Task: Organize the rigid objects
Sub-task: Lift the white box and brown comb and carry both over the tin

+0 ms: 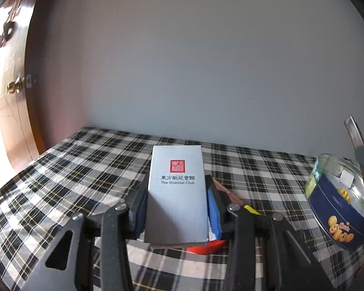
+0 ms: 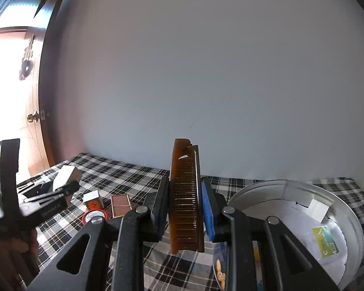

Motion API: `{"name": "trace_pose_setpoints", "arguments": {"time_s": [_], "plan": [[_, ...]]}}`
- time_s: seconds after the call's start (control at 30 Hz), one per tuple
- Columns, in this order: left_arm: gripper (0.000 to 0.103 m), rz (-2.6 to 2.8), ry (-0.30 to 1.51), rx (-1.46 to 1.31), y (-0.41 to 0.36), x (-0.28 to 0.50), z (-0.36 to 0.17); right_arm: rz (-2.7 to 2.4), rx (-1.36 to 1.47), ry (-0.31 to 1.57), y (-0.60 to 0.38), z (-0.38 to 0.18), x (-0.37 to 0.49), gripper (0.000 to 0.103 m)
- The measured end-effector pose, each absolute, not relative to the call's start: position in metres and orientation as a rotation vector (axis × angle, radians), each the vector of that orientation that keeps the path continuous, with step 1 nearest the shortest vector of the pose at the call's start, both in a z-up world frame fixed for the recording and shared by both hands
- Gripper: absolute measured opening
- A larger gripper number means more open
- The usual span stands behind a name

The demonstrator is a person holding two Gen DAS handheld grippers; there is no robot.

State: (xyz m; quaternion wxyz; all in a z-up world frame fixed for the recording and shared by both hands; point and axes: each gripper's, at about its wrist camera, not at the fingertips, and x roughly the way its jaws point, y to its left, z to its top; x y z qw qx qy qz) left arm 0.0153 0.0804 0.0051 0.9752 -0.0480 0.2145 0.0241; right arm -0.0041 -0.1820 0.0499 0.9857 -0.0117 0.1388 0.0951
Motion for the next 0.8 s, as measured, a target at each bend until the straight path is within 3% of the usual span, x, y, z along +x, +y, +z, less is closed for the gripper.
{"name": "trace_pose_setpoints", "arguments": {"time_s": [0.8], "plan": [[0.040, -0.079, 0.431, -0.070, -0.014, 0.016, 0.018, 0.046, -0.003, 0.225, -0.237, 0.054, -0.008, 0.027]]}}
